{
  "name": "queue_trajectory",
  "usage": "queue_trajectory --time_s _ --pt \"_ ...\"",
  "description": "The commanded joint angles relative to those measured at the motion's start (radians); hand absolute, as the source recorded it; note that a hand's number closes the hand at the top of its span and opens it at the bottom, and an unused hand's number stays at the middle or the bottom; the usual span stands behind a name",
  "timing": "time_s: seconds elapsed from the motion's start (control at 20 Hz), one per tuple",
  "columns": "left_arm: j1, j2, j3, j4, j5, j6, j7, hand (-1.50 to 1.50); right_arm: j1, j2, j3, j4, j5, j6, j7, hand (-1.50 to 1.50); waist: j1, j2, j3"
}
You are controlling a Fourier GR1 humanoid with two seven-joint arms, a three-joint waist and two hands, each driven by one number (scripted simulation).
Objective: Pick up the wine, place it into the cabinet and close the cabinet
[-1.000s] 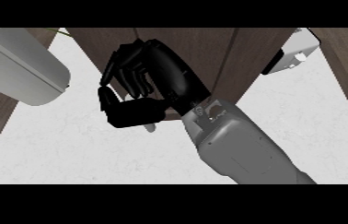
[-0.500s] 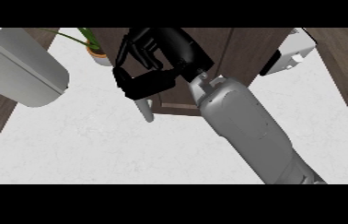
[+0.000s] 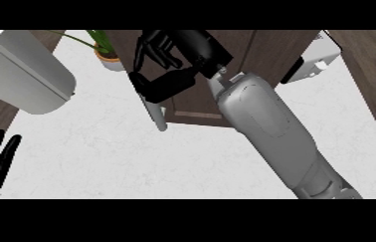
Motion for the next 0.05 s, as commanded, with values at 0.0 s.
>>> queue_trajectory --time_s 0.0 --pt "-0.060 -0.026 -0.029 0.061 -0.022 0.016 0.004 -1.50 -0.059 -0.084 -0.114 0.131 0.040 -0.064 0.011 1.50 -0.023 0.034 0.016"
